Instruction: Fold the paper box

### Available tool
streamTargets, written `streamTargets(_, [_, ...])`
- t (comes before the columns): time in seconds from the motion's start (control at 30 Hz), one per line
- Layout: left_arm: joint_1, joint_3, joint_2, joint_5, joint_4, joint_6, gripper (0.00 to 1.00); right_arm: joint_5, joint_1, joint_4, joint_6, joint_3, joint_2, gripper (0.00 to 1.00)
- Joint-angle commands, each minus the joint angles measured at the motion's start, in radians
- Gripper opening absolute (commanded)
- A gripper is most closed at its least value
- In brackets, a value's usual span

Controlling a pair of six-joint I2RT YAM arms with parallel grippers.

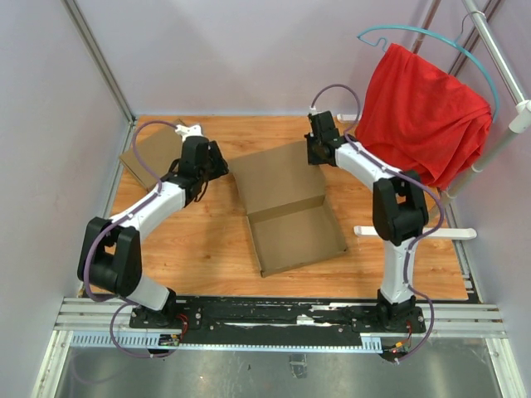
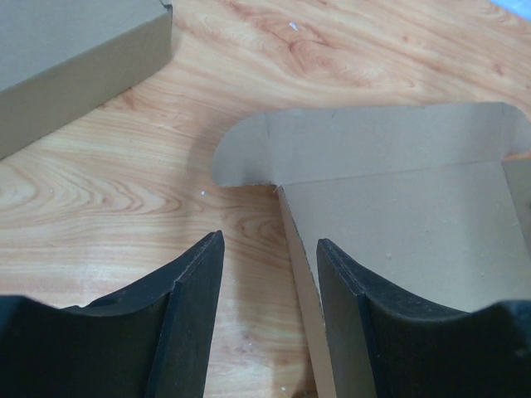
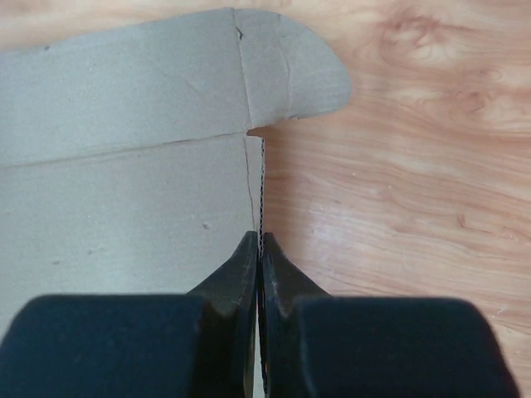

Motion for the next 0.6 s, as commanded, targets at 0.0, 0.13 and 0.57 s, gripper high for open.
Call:
streamTargets(0.0, [0.007,-0.077,-0.067,-0.046,0.128,-0.037,0.54,0.062,-0.010,0.284,0.120,-0.180,-0.155,0.01])
streamTargets(0.13, [0.026,-0.179,-0.106,-0.023,0.265,-0.082,0.60,0.062,-0.012,0.567,0.163,-0.411,-0.285,0.01])
streamTargets(0.57, [0.083,-0.289,-0.142,0.069,0.506,-0.139,0.70,0.034,-0.012,1.048,0.130,-0.833,-0.547,0.01])
